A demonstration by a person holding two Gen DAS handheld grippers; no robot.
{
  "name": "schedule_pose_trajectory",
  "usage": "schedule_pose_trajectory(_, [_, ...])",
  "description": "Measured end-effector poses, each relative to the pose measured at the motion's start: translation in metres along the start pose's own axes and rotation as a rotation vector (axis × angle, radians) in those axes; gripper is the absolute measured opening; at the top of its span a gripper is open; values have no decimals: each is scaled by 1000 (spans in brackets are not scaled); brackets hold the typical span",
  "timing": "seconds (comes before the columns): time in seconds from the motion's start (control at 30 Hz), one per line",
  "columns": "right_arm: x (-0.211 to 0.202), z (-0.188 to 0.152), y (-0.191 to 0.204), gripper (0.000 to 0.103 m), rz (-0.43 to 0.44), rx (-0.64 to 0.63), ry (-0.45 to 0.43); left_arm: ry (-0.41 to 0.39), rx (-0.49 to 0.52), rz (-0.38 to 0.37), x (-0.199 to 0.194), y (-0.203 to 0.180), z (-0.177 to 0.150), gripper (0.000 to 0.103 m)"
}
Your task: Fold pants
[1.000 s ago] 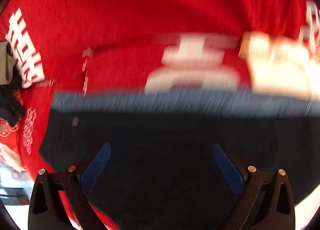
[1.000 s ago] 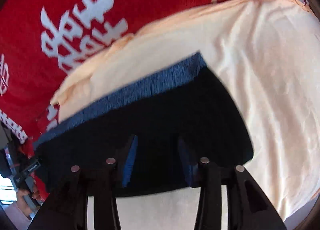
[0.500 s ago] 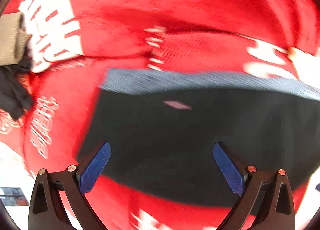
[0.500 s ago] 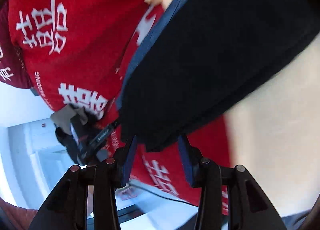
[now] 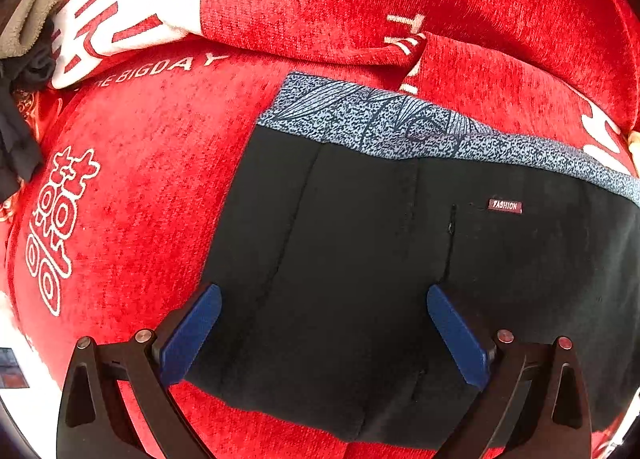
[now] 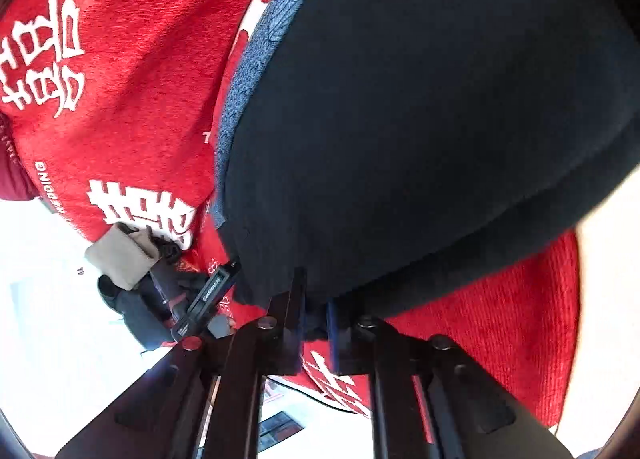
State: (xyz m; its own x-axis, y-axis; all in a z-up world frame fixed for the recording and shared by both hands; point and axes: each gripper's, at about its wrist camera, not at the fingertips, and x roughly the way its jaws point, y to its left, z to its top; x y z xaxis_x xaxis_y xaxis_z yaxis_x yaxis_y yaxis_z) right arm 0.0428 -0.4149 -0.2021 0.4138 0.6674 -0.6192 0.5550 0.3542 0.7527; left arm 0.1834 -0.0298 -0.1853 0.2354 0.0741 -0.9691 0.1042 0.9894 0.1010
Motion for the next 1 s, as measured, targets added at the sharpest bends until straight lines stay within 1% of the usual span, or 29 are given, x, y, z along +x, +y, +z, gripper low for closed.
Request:
schedule_pose_trajectory(0.03, [-5,-3,10,9,-8,-43,-14,-1,9,11,-2,-1,-2,103])
schedule_pose_trajectory(0.07, [-8,-10,19,9,-40,-96,-20,-3,19,22,-4,-1,-4,103])
schedule_pose_trajectory(0.13, [-7,-19,17,9,-111,-131,-25,-12,28,30,-2,4,-11,103])
schedule_pose_trajectory(0.2, [0,-24,-1,9,-160,-83,-14,-14,36,52,-2,2,-11,103])
schedule_pose_trajectory(0.23, [-2,-26,-8,10,-157,-54,-19,-3,41,76,-5,1,-10,103])
schedule_pose_trajectory(0.27, [-7,-28,-11,16,-156,-42,-22,15,52,97,-10,-1,-9,103])
schedule_pose_trajectory(0.3, [-15,-31,-9,25,-191,-57,-13,18,64,99,-18,-3,-10,103])
schedule_pose_trajectory(0.33, [-23,-32,-6,29,-242,-84,2,-6,82,92,-33,-5,-15,103])
schedule_pose_trajectory(0.37, [-33,-33,-3,29,-271,-115,3,-27,98,91,-45,-9,-18,103])
schedule_pose_trajectory(0.4, [-49,-34,4,29,-299,-169,-18,-46,115,88,-58,-14,-22,103])
schedule_pose_trajectory(0.43, [-61,-32,10,29,-327,-216,-46,-62,134,78,-71,-22,-25,103])
schedule_pose_trajectory(0.5, [-81,-21,29,29,-386,-319,-120,-91,176,31,-91,-48,-30,103])
schedule_pose_trajectory(0.57, [-86,-5,42,29,-423,-383,-161,-109,210,-49,-102,-86,-38,103])
schedule_pose_trajectory(0.63, [-77,12,43,29,-479,-430,-156,-90,224,-127,-97,-126,-42,103])
schedule_pose_trajectory(0.67, [-70,16,41,29,-529,-458,-143,-66,236,-158,-90,-151,-46,103])
schedule_pose_trajectory(0.7, [-63,18,34,23,-585,-485,-126,-42,256,-176,-79,-165,-48,103])
schedule_pose_trajectory(0.73, [-62,17,26,17,-596,-500,-122,-17,302,-162,-64,-184,-56,103])
schedule_pose_trajectory(0.77, [-68,14,20,13,-582,-516,-145,-13,328,-137,-55,-190,-63,103])
schedule_pose_trajectory(0.8, [-73,12,17,8,-612,-513,-144,-57,310,-151,-56,-187,-67,103])
schedule_pose_trajectory(0.83, [-78,10,13,8,-643,-501,-140,-46,291,-178,-57,-181,-67,103])
schedule_pose_trajectory(0.87, [-84,9,9,9,-640,-479,-133,-17,284,-195,-57,-176,-66,103])
schedule_pose_trajectory(0.9, [-93,8,4,13,-662,-439,-127,10,286,-186,-60,-172,-63,103])
schedule_pose_trajectory(0.93, [-102,8,2,15,-647,-423,-136,26,285,-175,-63,-170,-59,103])
schedule_pose_trajectory(0.97, [-113,8,4,15,-609,-419,-161,21,281,-163,-69,-167,-54,103])
schedule_pose_trajectory(1.0, [-123,11,8,19,-589,-428,-188,-5,282,-164,-76,-166,-47,103])
